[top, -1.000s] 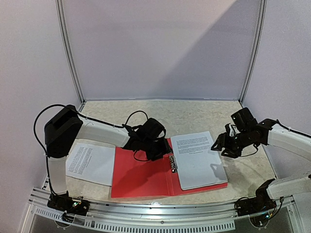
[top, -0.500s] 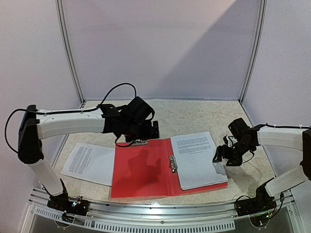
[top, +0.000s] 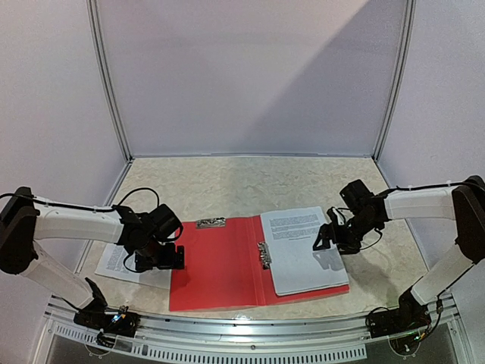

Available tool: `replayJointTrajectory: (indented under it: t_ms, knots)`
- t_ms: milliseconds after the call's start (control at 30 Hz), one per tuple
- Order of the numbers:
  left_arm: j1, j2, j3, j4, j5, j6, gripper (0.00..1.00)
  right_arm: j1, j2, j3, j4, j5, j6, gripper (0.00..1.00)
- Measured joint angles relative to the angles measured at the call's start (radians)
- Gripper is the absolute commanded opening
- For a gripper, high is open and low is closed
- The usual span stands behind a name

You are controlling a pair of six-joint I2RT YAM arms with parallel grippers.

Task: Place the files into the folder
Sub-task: Clamp the file with the spring clip on the folder.

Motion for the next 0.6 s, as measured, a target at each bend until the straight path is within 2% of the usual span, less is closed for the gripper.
replayJointTrajectory:
  t_ms: [233, 600]
  knots:
    - [0.002, 0.007, 0.006, 0.126, 0.087, 0.021, 0.95, 0.06, 0.031, 0.044, -0.045, 0.021, -0.011, 0.86]
    - [0.001, 0.045, 0.04, 0.164, 0.154, 0.024, 0.91, 0.013, -0.022, 0.147, -0.159, 0.11, -0.04, 0.87]
